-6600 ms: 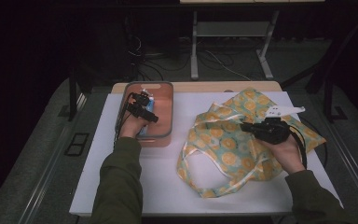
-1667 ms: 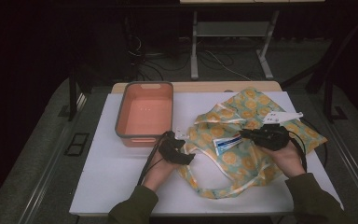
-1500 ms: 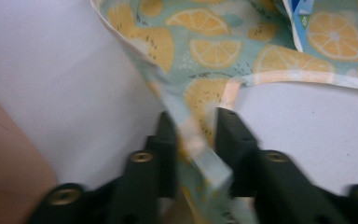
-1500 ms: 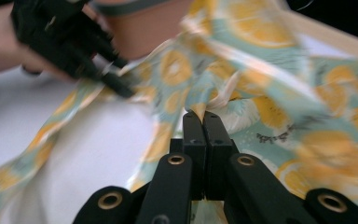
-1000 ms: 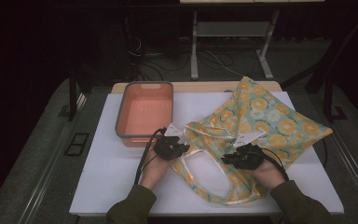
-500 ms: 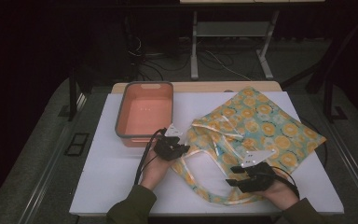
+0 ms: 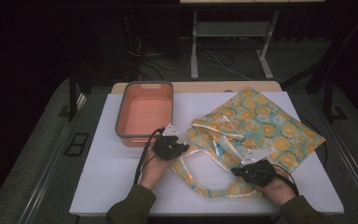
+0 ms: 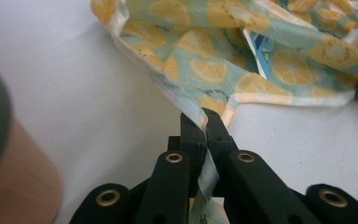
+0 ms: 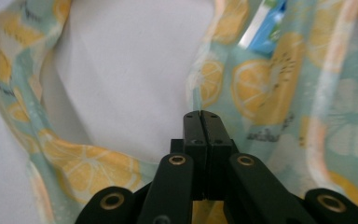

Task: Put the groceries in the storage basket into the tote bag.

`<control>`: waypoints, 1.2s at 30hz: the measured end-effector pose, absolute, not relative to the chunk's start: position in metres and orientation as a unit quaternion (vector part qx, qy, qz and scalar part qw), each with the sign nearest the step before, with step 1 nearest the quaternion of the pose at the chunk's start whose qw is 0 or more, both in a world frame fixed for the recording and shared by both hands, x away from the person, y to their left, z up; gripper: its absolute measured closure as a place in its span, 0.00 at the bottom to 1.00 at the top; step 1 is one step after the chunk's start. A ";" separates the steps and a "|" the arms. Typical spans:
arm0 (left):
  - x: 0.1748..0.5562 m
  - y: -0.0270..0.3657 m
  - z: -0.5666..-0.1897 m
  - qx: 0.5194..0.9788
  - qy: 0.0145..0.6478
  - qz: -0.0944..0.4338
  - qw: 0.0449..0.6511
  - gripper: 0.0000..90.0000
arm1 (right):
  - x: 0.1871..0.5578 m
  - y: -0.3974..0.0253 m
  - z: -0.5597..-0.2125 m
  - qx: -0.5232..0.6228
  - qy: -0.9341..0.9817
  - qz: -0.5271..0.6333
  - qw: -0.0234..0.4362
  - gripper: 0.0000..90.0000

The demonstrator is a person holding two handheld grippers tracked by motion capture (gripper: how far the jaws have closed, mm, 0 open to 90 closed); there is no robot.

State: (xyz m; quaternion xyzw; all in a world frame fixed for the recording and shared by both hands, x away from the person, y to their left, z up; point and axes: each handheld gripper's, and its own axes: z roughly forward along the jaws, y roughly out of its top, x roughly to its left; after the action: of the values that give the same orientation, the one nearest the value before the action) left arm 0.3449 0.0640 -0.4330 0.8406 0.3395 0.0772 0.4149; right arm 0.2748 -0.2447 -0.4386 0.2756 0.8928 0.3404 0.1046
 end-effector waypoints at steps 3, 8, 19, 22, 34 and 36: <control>0.348 0.055 -0.438 0.848 0.328 0.086 0.407 0.73 | 0.277 -0.251 -0.433 0.285 0.882 0.358 0.109 1.00; 0.356 0.038 -0.446 0.859 0.321 0.088 0.389 0.49 | 0.279 -0.257 -0.426 0.288 0.872 0.377 0.117 1.00; 0.354 0.036 -0.433 0.860 0.300 0.089 0.403 0.99 | 0.283 -0.262 -0.408 0.280 0.858 0.403 0.155 1.00; 0.348 0.043 -0.414 0.841 0.298 0.098 0.441 0.99 | 0.284 -0.260 -0.398 0.274 0.850 0.417 0.170 1.00; 0.333 0.069 -0.341 0.771 0.285 0.167 0.545 0.99 | 0.289 -0.276 -0.336 0.269 0.791 0.497 0.235 1.00; 0.331 0.072 -0.325 0.758 0.278 0.177 0.563 0.99 | 0.289 -0.280 -0.325 0.267 0.780 0.509 0.245 1.00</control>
State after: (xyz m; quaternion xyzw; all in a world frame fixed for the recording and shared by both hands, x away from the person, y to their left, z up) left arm 0.3309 0.0719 -0.3248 0.7579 0.2777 0.1767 0.5632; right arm 0.2895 -0.2797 -0.3251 0.2673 0.7803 0.5094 0.2453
